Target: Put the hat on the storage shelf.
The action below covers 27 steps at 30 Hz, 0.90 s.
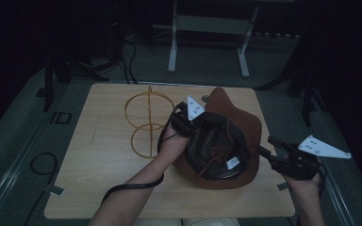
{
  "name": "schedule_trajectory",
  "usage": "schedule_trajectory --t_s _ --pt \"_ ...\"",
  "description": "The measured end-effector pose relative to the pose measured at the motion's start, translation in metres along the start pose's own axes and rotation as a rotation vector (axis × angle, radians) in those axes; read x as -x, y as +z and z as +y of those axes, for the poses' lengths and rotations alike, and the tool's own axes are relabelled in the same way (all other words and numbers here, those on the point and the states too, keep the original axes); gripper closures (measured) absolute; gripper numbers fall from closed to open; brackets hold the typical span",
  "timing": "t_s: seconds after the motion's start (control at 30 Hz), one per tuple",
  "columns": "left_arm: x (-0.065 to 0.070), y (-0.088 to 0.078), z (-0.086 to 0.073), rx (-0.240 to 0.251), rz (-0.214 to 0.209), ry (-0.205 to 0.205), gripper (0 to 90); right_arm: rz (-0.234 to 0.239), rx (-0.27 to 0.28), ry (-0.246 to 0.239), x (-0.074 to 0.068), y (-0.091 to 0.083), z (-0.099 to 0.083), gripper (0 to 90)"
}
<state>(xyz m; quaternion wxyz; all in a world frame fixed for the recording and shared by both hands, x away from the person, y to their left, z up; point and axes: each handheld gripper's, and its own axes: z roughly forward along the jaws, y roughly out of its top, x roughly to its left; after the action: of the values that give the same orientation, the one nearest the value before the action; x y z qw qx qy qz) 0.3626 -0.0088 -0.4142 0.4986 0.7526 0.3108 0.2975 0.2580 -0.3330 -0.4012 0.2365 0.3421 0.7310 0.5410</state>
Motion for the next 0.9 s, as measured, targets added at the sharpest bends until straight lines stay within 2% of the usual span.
schedule_trajectory --t_s 0.07,0.13,0.2,0.23,0.33,0.43,0.47,0.53,0.6,0.67,0.7,0.73,0.8,0.9 --pt "-0.003 -0.004 -0.001 0.009 -0.006 0.004 86.7 0.003 0.023 -0.018 0.001 -0.01 0.002 38.5" --pt "-0.004 -0.007 -0.001 0.021 -0.018 0.016 86.7 -0.04 0.028 -0.042 0.006 -0.019 0.004 42.0" --pt "-0.006 -0.011 0.0 0.016 -0.066 0.022 86.6 -0.081 0.001 -0.062 0.015 -0.022 0.004 44.1" --pt "-0.006 -0.013 0.0 0.017 -0.074 0.035 86.6 -0.106 -0.011 -0.059 0.021 -0.021 0.003 44.9" --pt "-0.002 -0.019 0.002 0.031 -0.119 0.069 86.6 -0.128 -0.042 -0.039 0.037 -0.015 -0.002 45.0" --pt "-0.002 -0.025 0.003 0.077 -0.203 0.073 86.6 -0.116 -0.071 -0.02 0.048 -0.003 -0.006 44.9" --pt "-0.004 -0.027 0.002 0.102 -0.25 0.067 86.5 -0.106 -0.076 -0.015 0.051 0.001 -0.007 44.8" --pt "-0.006 -0.029 0.001 0.147 -0.315 0.066 86.4 -0.095 -0.081 -0.006 0.054 0.009 -0.007 44.7" --pt "-0.009 -0.03 0.0 0.176 -0.361 0.053 86.4 -0.062 -0.084 0.01 0.052 0.017 -0.007 44.0" --pt "-0.011 -0.033 -0.001 0.234 -0.414 0.034 86.4 -0.019 -0.088 0.0 0.045 0.025 -0.008 42.4" --pt "-0.011 -0.035 0.0 0.263 -0.425 0.027 86.4 0.019 -0.085 0.006 0.042 0.028 -0.008 42.0" --pt "-0.011 -0.037 0.0 0.307 -0.464 0.013 86.4 0.061 -0.082 0.01 0.038 0.032 -0.008 41.2" --pt "-0.01 -0.039 0.002 0.353 -0.466 0.026 86.4 0.125 -0.073 0.005 0.03 0.038 -0.008 40.1" --pt "-0.009 -0.042 0.004 0.392 -0.478 0.017 86.4 0.227 -0.045 0.0 0.016 0.044 -0.002 39.1"
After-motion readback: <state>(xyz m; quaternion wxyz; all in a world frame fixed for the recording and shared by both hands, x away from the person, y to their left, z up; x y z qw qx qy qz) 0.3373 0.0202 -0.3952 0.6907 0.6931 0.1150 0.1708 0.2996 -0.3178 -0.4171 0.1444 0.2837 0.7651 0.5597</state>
